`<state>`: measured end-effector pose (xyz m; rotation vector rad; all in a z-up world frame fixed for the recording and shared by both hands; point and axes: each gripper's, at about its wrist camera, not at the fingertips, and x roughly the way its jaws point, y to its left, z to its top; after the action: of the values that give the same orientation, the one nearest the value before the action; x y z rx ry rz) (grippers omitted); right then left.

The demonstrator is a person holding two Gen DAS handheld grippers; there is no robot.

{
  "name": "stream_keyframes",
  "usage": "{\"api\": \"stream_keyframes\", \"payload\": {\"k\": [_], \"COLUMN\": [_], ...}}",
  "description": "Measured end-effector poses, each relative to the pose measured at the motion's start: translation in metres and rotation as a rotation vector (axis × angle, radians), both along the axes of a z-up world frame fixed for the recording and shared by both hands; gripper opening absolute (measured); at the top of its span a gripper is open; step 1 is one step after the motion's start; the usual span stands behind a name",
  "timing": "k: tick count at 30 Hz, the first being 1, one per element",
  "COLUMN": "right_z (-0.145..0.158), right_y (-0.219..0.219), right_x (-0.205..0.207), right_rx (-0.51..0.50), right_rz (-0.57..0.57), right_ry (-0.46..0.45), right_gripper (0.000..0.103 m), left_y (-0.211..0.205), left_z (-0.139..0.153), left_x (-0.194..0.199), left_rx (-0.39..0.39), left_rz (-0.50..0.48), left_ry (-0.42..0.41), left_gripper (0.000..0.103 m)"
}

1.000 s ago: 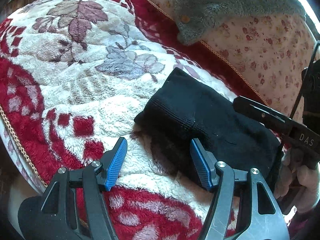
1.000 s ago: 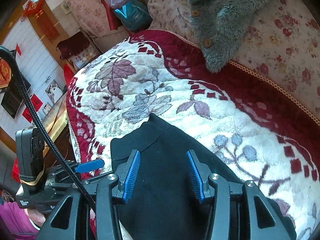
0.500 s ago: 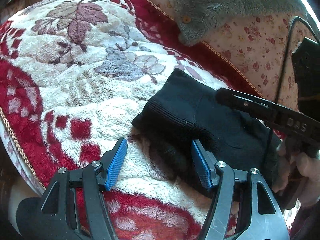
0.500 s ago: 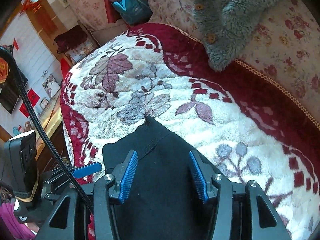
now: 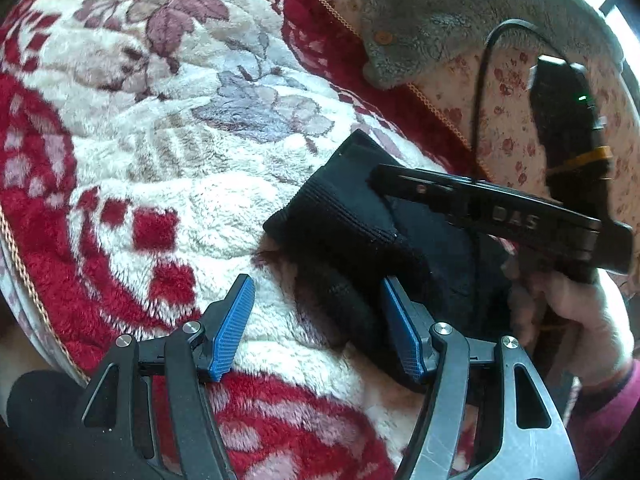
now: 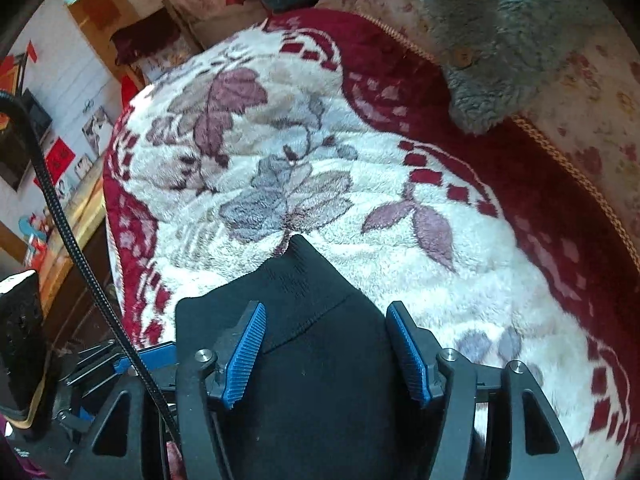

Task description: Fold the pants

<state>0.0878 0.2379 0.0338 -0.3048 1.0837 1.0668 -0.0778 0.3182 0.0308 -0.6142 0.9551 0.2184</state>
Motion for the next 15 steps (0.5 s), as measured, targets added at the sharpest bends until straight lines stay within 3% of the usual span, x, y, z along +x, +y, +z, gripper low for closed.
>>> {"api": "stream_keyframes", "payload": {"k": [9, 15], "right_z": [-0.007, -0.011], "right_y": [0.012, 0.011], "right_x": [0.010, 0.014], "right_rx": [-0.014, 0.008], "right_rz": [0.017, 0.019], "right_ry": [0.050, 0.088], "right_gripper": [0.063, 0.064], "left_y": [-0.004, -0.006], "left_z": [0.002, 0.003], "left_x": [0.002, 0.009], "left_rx": [-0.112, -0.100], "left_rz": [-0.043, -0.055], "left_ry": [-0.039, -0.032], "left_gripper": [0.064, 0.064]}}
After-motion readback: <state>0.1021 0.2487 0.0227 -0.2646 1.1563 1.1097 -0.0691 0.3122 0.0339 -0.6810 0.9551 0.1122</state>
